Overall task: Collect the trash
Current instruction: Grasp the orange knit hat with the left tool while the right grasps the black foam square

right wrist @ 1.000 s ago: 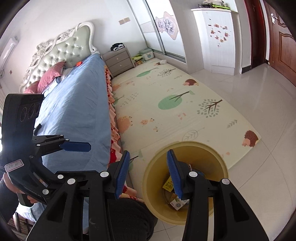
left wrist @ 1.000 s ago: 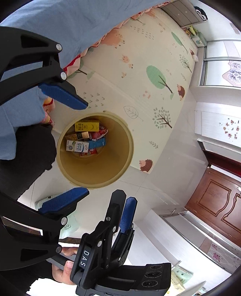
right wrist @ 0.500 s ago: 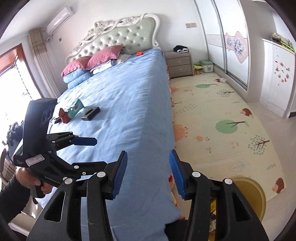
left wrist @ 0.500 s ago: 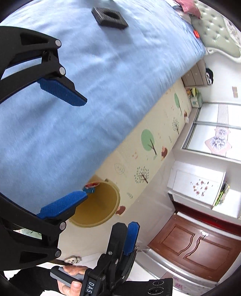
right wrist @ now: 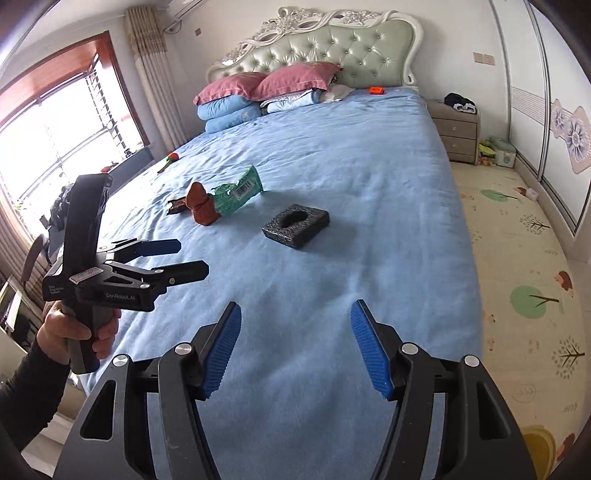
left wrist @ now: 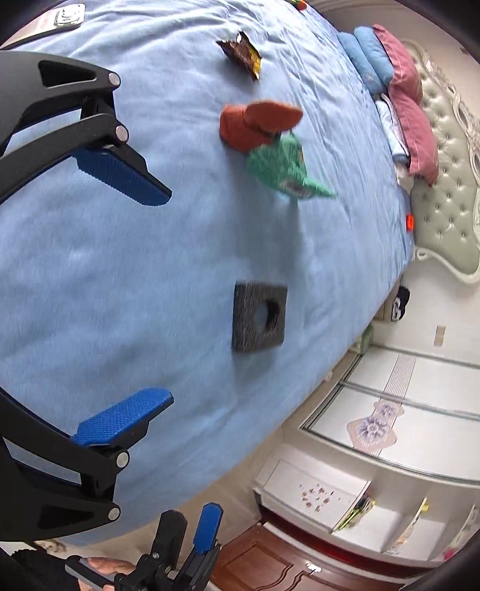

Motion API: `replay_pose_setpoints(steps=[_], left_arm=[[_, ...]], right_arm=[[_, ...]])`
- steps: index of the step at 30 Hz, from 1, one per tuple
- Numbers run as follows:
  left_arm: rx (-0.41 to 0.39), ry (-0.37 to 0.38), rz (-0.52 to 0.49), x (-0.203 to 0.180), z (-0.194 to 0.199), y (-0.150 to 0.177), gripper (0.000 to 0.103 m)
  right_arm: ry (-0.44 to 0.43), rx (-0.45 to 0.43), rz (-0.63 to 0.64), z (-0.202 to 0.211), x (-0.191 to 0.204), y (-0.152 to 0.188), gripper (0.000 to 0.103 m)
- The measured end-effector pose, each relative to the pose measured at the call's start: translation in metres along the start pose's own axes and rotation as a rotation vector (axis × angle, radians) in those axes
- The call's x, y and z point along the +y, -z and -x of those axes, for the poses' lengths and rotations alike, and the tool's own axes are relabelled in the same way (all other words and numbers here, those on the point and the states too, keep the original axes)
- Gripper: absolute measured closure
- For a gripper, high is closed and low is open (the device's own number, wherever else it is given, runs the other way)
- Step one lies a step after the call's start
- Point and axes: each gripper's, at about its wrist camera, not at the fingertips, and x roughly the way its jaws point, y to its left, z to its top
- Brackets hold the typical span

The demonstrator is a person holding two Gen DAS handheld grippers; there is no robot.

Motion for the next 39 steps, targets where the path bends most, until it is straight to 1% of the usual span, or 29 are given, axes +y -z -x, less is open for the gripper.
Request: replay_pose_setpoints(steps=[2, 4, 6, 9, 10, 12, 14, 16, 18, 19, 20, 21, 22, 24, 26, 27, 30, 34, 37, 39], left_arm=[[-0.006, -0.034, 0.047, 0.029, -0.004, -0.006, 0.004], [-0.014, -0.067, 0.085, 0.055, -0.010, -0.009, 0.004], [-0.021, -0.080, 0.095, 0.075, -0.020, -0.016, 0.004], [-0.020, -0.104, 0.132, 0.099, -0.034, -0.026, 0.004], [-0.028, -0.104, 0.149, 0.107, -0.038, -0.030, 0.004], [-0.058, -0.129, 0.169, 0.115, -0.046, -0.038, 0.005], [-0.067, -0.126, 0.189, 0.125, -0.051, -0.043, 0.005], [-0.067, -0.108, 0.210, 0.131, -0.057, -0.046, 0.010], [-0.065, -0.095, 0.217, 0.135, -0.061, -0.046, 0.020], [-0.071, -0.108, 0.220, 0.137, -0.062, -0.046, 0.024], [-0.074, -0.112, 0.226, 0.139, -0.063, -0.046, 0.031], [-0.072, -0.104, 0.234, 0.142, -0.064, -0.046, 0.037], [-0.072, -0.097, 0.247, 0.146, -0.065, -0.046, 0.039], [-0.075, -0.084, 0.266, 0.153, -0.066, -0.045, 0.053], [-0.074, -0.059, 0.294, 0.160, -0.066, -0.042, 0.061], [-0.074, -0.052, 0.307, 0.163, -0.067, -0.041, 0.067], [-0.087, -0.038, 0.331, 0.169, -0.066, -0.038, 0.074], [-0.125, -0.014, 0.364, 0.175, -0.057, -0.031, 0.075], [-0.155, -0.013, 0.366, 0.175, -0.045, -0.025, 0.075], [-0.175, 0.000, 0.367, 0.175, -0.037, -0.021, 0.075]], right_arm=[[0.006, 0.011, 0.025, -0.017, 0.009, -0.010, 0.039], [0.003, 0.032, 0.023, -0.034, 0.011, -0.018, 0.039], [0.004, 0.046, 0.023, -0.050, 0.011, -0.025, 0.039], [0.019, 0.059, 0.018, -0.071, 0.011, -0.035, 0.035], [0.026, 0.063, 0.020, -0.077, 0.010, -0.038, 0.035], [0.034, 0.075, 0.022, -0.091, 0.010, -0.046, 0.035], [0.049, 0.083, 0.015, -0.105, 0.008, -0.054, 0.034], [0.067, 0.094, 0.008, -0.115, 0.005, -0.059, 0.034], [0.073, 0.108, -0.008, -0.124, -0.001, -0.065, 0.034], [0.072, 0.113, -0.019, -0.128, -0.004, -0.067, 0.034], [0.071, 0.121, -0.026, -0.132, -0.005, -0.070, 0.034], [0.073, 0.128, -0.027, -0.137, -0.006, -0.072, 0.034], [0.083, 0.130, -0.024, -0.140, -0.007, -0.075, 0.034], [0.101, 0.125, -0.023, -0.143, -0.008, -0.077, 0.034], [0.091, 0.123, -0.043, -0.145, -0.011, -0.077, 0.034], [0.092, 0.120, -0.052, -0.146, -0.012, -0.075, 0.034], [0.093, 0.127, -0.074, -0.147, -0.014, -0.069, 0.034], [0.099, 0.116, -0.094, -0.149, -0.017, -0.065, 0.034], [0.101, 0.110, -0.097, -0.152, -0.017, -0.065, 0.034], [0.104, 0.108, -0.106, -0.154, -0.018, -0.066, 0.033]])
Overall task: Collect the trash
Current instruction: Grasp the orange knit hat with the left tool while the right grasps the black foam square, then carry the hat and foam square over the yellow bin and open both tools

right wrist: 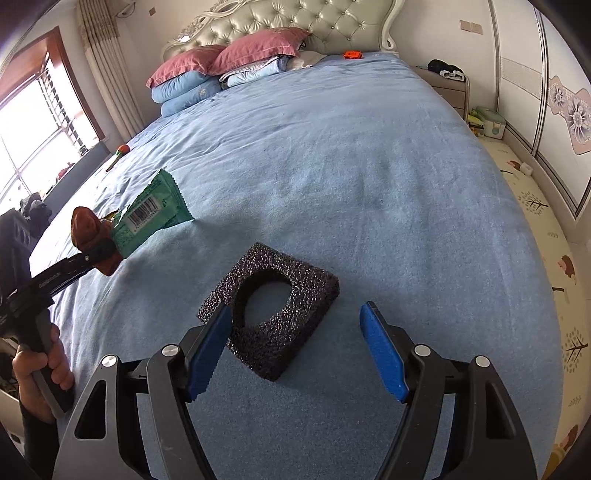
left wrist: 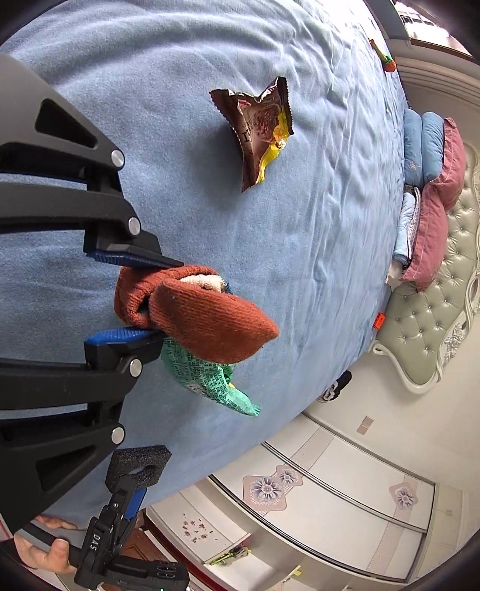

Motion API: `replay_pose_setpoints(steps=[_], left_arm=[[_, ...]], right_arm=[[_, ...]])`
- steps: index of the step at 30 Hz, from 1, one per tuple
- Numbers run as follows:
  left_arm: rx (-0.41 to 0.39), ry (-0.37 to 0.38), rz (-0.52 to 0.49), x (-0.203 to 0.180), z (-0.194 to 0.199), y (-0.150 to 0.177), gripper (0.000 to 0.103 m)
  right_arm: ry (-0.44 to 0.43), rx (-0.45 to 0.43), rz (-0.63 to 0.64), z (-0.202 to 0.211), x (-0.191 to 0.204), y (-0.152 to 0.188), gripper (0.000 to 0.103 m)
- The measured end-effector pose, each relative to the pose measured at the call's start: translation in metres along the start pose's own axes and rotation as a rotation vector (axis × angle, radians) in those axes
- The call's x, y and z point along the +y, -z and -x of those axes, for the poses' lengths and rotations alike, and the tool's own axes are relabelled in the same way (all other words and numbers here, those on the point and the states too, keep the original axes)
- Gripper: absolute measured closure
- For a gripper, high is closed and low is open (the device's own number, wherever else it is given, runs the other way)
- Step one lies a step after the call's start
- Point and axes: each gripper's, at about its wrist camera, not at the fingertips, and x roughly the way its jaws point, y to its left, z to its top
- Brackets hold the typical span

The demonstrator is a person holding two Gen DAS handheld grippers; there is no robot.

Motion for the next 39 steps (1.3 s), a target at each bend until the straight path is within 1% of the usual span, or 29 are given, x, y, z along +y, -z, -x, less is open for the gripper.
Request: replay_pose_setpoints(steps=[2, 4, 5, 6, 9, 10, 12, 14, 18, 22, 25, 29, 35, 39], left_arm=[[-0.012, 0.007, -0.010, -0.001, 0.005, 0.001, 0.075], [-0.015, 0.008, -0.017, -0.002, 0.006, 0.001, 0.075], [-0.014, 0.010, -0.015, -0.002, 0.006, 0.000, 0.075], [-0.011, 0.015, -0.014, -0.002, 0.005, 0.000, 0.075], [-0.009, 0.023, -0.014, -0.001, 0.003, -0.001, 0.075], [-0.010, 0.026, -0.015, -0.001, 0.004, 0.000, 0.075], [-0.013, 0.033, -0.021, -0.003, 0.006, 0.001, 0.075], [-0.017, 0.045, -0.028, -0.005, 0.009, 0.003, 0.075], [-0.023, 0.080, -0.025, -0.010, 0.019, 0.007, 0.075], [-0.037, 0.104, -0.028, -0.015, 0.034, 0.018, 0.075], [-0.044, 0.143, -0.010, -0.017, 0.049, 0.027, 0.075], [-0.056, 0.221, 0.012, -0.027, 0.073, 0.037, 0.075], [-0.057, 0.294, -0.009, -0.066, 0.099, 0.048, 0.075], [-0.047, 0.317, -0.088, -0.112, 0.112, 0.058, 0.075]], right_arm=[[-0.017, 0.002, -0.029, -0.003, -0.002, -0.003, 0.033], [-0.020, 0.004, -0.050, -0.006, -0.002, -0.004, 0.036], [-0.020, 0.006, -0.049, -0.007, -0.002, -0.005, 0.043], [-0.014, 0.010, -0.044, -0.008, -0.001, -0.005, 0.056], [0.038, 0.019, -0.012, -0.014, 0.001, -0.004, 0.066], [0.047, 0.020, -0.008, -0.015, 0.001, -0.003, 0.067], [0.049, 0.012, 0.004, -0.012, 0.003, -0.001, 0.078], [0.042, 0.006, 0.011, -0.006, 0.004, 0.001, 0.083], [0.022, -0.012, 0.012, 0.009, 0.007, 0.009, 0.083], [-0.023, -0.042, 0.003, 0.027, 0.008, 0.016, 0.083], [-0.062, -0.070, -0.006, 0.044, 0.011, 0.021, 0.083], [-0.107, -0.106, -0.037, 0.067, 0.009, 0.029, 0.083], [-0.144, -0.160, -0.081, 0.103, -0.003, 0.048, 0.083], [-0.133, -0.206, -0.105, 0.133, -0.023, 0.068, 0.083]])
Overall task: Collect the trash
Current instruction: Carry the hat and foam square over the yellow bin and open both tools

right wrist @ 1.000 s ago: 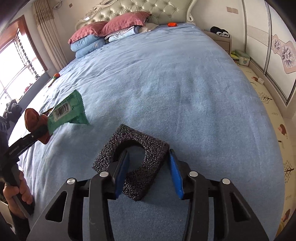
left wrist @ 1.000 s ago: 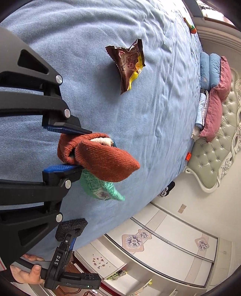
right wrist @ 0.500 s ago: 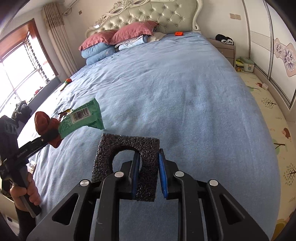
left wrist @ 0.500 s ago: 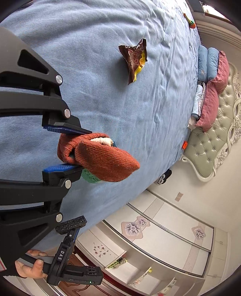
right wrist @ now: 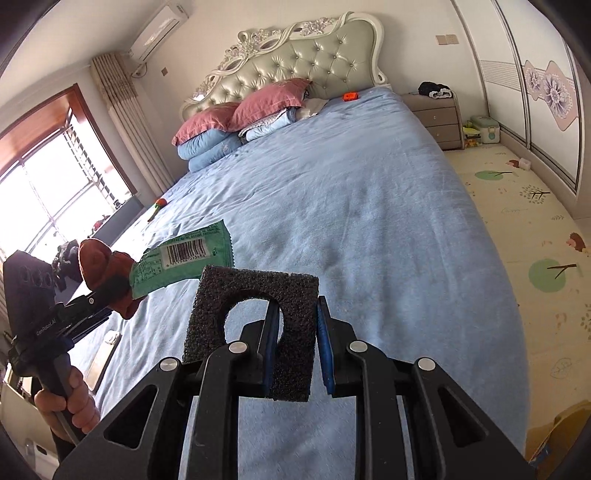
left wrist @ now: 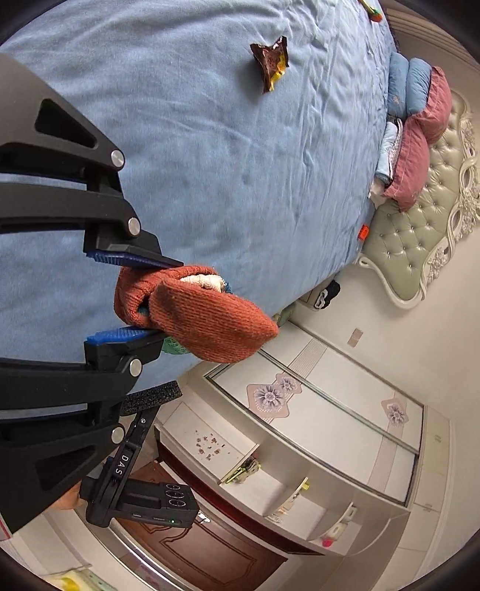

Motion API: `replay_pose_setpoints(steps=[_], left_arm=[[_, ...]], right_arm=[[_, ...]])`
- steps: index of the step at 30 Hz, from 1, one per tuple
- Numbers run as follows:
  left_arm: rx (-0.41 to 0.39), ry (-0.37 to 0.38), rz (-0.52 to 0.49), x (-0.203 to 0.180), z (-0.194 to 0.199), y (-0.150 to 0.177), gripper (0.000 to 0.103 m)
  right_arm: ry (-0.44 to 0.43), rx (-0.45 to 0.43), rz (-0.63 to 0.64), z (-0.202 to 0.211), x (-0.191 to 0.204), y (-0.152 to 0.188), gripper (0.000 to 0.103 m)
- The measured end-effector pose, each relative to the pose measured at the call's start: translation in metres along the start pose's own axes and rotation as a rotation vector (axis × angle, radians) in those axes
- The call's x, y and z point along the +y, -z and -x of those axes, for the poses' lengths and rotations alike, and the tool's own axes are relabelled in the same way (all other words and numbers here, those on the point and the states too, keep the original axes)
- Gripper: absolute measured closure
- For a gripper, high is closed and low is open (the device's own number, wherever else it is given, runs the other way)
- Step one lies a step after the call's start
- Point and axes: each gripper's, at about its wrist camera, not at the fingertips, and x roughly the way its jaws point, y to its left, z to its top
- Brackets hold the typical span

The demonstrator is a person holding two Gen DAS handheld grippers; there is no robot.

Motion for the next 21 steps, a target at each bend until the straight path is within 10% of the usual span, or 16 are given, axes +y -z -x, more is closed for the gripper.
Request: replay_pose_setpoints(steps=[21], left_arm=[[0.394, 0.289, -0.286, -0.280, -0.174, 0.106, 0.075]], right_arm=[[0.334, -0.137, -0.272, 0.213, -0.204, 0.097, 0.083]])
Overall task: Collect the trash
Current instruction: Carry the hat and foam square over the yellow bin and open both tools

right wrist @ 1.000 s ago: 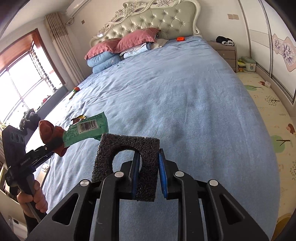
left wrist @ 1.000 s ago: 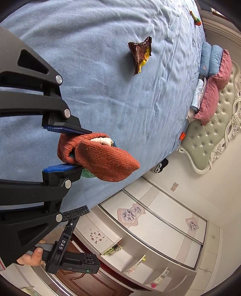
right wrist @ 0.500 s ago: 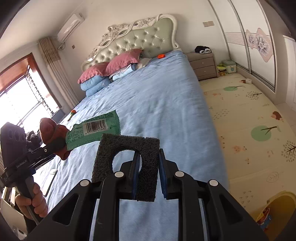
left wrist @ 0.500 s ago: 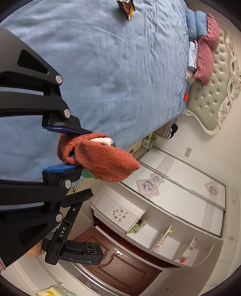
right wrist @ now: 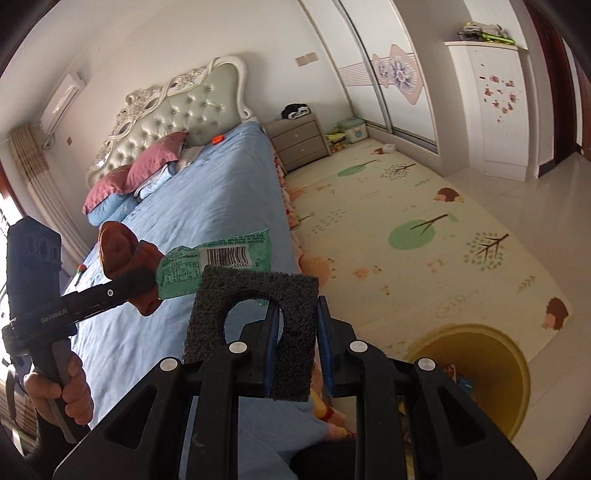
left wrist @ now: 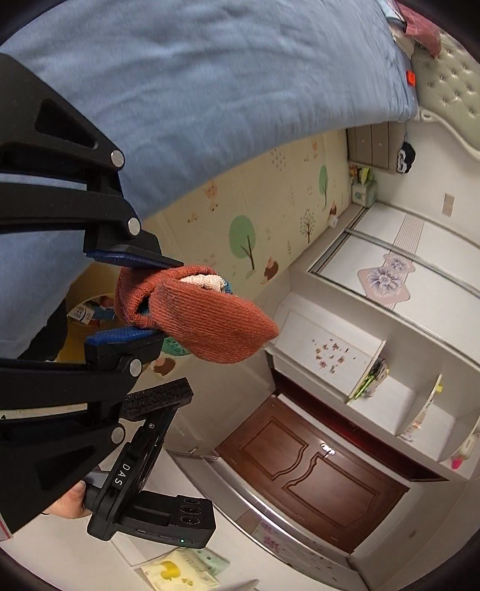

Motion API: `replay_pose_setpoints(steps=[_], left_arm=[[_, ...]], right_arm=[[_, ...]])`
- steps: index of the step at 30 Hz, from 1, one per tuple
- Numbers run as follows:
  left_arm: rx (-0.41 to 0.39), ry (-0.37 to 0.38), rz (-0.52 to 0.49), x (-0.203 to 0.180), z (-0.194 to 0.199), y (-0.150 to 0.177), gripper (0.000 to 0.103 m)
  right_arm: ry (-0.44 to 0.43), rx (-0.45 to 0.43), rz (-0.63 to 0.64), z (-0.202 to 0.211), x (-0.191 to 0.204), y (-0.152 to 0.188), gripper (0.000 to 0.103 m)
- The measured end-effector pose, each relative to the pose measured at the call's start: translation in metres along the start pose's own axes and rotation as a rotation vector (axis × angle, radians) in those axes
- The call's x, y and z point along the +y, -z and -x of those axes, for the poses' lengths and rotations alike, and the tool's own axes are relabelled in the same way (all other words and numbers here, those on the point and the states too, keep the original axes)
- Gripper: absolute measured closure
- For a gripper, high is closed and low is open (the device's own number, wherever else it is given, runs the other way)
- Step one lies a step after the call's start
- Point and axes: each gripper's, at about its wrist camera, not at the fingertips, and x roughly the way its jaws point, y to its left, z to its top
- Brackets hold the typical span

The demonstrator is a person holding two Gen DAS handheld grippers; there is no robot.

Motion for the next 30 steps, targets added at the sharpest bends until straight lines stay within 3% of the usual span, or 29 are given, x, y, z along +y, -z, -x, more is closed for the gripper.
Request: replay_pose_setpoints(steps=[10, 18, 30], left_arm=[[0.216, 0.049, -0.126, -0.084, -0.129, 0.009, 0.075], [0.344, 0.084, -0.190, -0.124, -0.195, 0.020, 0.073], [0.543, 0.030, -0.313, -0.158, -0.286, 0.059, 0.072]], right_arm=[[0.100, -0.007, -0.132, 0.031, -0.096, 0.027, 0.083], [0.161, 0.017, -0.203, 0.031, -0.153, 0.046, 0.083], [0.251, 0.106, -0.310, 0.006, -0.226, 0.075, 0.083]])
